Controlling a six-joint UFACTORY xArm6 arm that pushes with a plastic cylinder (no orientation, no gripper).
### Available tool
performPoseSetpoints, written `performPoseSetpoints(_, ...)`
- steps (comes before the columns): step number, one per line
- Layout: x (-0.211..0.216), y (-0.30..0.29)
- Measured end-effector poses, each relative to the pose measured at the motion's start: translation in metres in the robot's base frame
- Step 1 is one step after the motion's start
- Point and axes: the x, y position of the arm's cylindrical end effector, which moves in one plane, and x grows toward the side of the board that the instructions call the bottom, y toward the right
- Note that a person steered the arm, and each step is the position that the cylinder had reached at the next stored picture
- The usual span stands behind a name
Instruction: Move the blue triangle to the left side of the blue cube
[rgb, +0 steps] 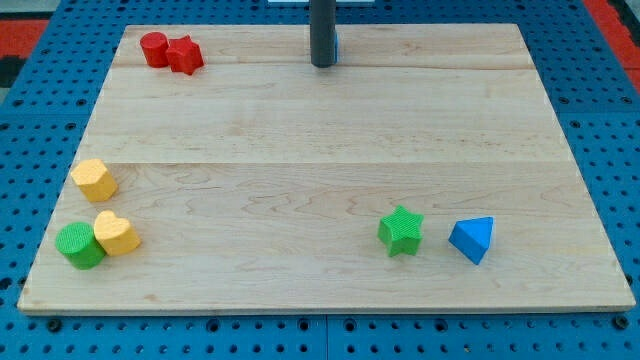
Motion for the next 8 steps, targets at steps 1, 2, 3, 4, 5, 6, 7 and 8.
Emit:
performPoseSetpoints(1, -0.011, 0.021)
performPoseSetpoints(2, 0.050, 0.080)
performPoseSetpoints(3, 0.098, 0.182)
performPoseSetpoints(4, 0.178, 0.255)
performPoseSetpoints(5, 0.276, 0.284)
performPoseSetpoints(6, 0.326, 0.267)
performPoseSetpoints(7, 0.300, 0.207)
performPoseSetpoints(8, 0.299, 0.171)
